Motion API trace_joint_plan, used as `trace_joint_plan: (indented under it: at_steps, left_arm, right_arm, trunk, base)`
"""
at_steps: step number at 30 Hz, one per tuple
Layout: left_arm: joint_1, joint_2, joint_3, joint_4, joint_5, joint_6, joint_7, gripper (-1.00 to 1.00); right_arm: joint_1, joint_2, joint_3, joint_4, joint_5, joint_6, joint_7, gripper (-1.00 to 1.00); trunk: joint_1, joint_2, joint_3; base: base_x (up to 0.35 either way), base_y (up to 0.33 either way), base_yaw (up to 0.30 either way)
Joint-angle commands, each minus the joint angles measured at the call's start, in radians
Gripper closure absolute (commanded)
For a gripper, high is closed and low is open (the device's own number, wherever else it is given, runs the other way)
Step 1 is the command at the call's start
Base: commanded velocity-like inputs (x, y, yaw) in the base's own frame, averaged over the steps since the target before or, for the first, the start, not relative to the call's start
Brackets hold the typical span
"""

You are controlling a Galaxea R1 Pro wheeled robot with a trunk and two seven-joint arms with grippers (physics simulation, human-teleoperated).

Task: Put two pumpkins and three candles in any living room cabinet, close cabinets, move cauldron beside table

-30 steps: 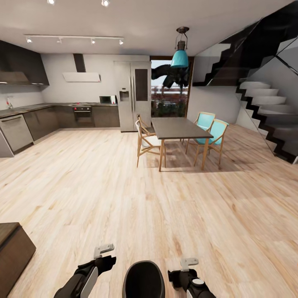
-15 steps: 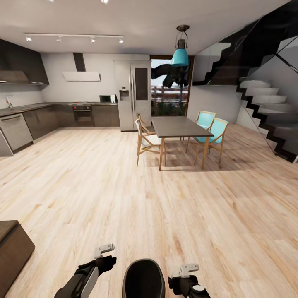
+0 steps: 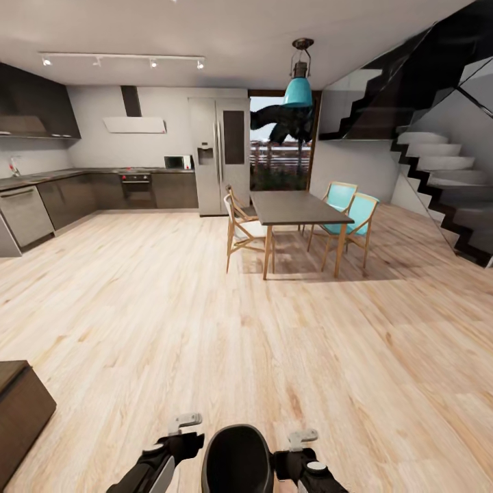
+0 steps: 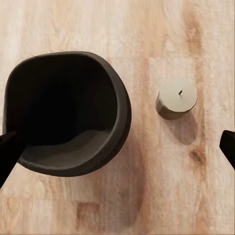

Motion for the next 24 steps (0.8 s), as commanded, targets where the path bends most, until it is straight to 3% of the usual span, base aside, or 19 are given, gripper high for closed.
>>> trace_joint_plan:
  at_steps: [1, 13, 24]
  left_arm:
    - [0.000, -0.001, -0.005, -0.002, 0.010, 0.003, 0.006, -1.00]
    - [0.000, -0.007, -0.009, -0.001, 0.010, -0.002, 0.006, -1.00]
    - [0.000, -0.011, -0.011, 0.000, 0.010, -0.003, 0.006, -1.00]
  right_arm:
    - [-0.007, 0.001, 0.007, 0.006, 0.001, 0.006, -0.004, -1.00]
    - [-0.019, 0.005, 0.006, 0.023, -0.003, -0.005, -0.005, -1.00]
    - [-0.019, 0.005, 0.003, 0.069, -0.006, -0.068, -0.005, -1.00]
  trunk:
    - [0.004, -0.008, -0.004]
    - [0.050, -0.092, -0.042]
    - [0.092, -0.169, -0.076]
  base:
    - [0.000, 0.000, 0.000]
    - [0.000, 0.000, 0.000]
    - [0.000, 0.000, 0.000]
